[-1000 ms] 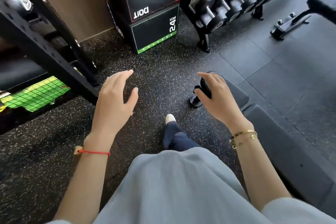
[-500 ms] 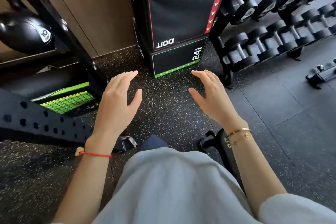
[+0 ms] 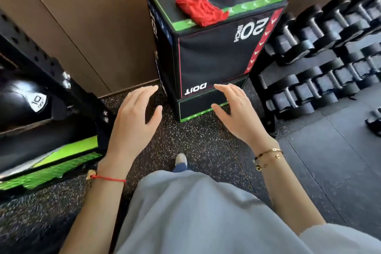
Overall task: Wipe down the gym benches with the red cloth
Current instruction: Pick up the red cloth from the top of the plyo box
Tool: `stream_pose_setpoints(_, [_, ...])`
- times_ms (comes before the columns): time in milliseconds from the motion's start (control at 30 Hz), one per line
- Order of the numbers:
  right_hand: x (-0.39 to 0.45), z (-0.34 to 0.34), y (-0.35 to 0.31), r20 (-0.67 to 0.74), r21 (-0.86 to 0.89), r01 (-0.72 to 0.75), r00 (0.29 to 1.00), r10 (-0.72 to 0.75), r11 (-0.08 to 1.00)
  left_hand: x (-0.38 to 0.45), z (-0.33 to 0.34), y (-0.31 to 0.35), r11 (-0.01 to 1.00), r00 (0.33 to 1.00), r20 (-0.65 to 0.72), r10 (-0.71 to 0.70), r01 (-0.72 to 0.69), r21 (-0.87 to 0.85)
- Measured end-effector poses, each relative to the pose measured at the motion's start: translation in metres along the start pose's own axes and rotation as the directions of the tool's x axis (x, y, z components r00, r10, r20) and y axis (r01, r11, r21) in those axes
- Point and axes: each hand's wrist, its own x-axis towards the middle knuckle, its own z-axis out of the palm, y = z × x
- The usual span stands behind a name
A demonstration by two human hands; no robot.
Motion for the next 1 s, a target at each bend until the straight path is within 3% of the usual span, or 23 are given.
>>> stream_pose_setpoints(533, [0.213,0.007,0.044,0.006,0.067,-0.073,0.997,0.073,0.995,0.216,0.034,-0.043,1.000,0.997,0.075,-0.027,0.027,-0.004])
stream_pose_setpoints(1000, [0.408,-0.036,0.150,0.014,0.091,0.109,0.994,-0.111,0.990,0.370,0.119,-0.013,0.985,0.982,-0.076,-0.173,0.174,0.001])
